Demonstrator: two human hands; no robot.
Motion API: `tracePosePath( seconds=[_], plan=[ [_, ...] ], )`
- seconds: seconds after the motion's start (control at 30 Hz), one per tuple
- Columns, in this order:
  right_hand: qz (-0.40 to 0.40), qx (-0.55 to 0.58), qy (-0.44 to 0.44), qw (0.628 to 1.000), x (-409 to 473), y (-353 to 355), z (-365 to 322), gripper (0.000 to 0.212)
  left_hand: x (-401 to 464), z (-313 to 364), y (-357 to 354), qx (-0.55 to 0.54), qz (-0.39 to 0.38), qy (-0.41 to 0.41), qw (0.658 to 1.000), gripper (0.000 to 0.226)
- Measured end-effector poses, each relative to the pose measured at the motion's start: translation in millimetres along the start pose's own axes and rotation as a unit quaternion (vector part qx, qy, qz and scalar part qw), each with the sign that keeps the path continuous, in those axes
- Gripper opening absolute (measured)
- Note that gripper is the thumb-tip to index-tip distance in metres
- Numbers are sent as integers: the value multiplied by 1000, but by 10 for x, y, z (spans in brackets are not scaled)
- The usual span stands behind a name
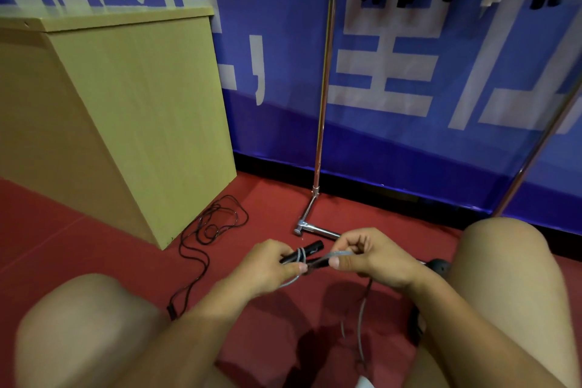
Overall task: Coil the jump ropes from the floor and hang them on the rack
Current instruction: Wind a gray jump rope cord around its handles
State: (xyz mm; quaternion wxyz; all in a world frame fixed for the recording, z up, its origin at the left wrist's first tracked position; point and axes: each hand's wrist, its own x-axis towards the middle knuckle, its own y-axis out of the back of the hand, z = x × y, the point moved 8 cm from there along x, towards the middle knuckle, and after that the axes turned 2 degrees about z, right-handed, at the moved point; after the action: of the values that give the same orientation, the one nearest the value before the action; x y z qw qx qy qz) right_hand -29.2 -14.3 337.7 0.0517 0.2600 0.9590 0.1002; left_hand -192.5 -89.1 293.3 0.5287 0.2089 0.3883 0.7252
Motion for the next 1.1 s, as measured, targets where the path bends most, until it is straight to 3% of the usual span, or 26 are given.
tracePosePath(
  seconds=[0.2, 0.3, 0.47, 0.6, 0.77, 1.1],
  plan=[
    [137, -78, 15, 987, 101, 186, 122, 10, -134, 211, -200, 37, -120, -94, 988, 33],
    [183, -107, -1, 977, 176, 258, 284, 16, -252, 336, -266, -43, -175, -112, 977, 27],
    [203, -100, -46, 973, 213, 256, 398, 24, -311, 369, -318, -151, -221, -104, 958, 28],
    [176, -22, -113, 978, 195, 184, 494, 30, -372, 358, -372, -174, -250, -99, 947, 26],
    [144, 72, -152, 975, 154, 60, 583, 30, -405, 391, -380, -166, -243, -97, 951, 24],
    [140, 57, -160, 975, 122, 3, 571, 30, -375, 317, -303, -59, -173, -87, 979, 22]
  ],
)
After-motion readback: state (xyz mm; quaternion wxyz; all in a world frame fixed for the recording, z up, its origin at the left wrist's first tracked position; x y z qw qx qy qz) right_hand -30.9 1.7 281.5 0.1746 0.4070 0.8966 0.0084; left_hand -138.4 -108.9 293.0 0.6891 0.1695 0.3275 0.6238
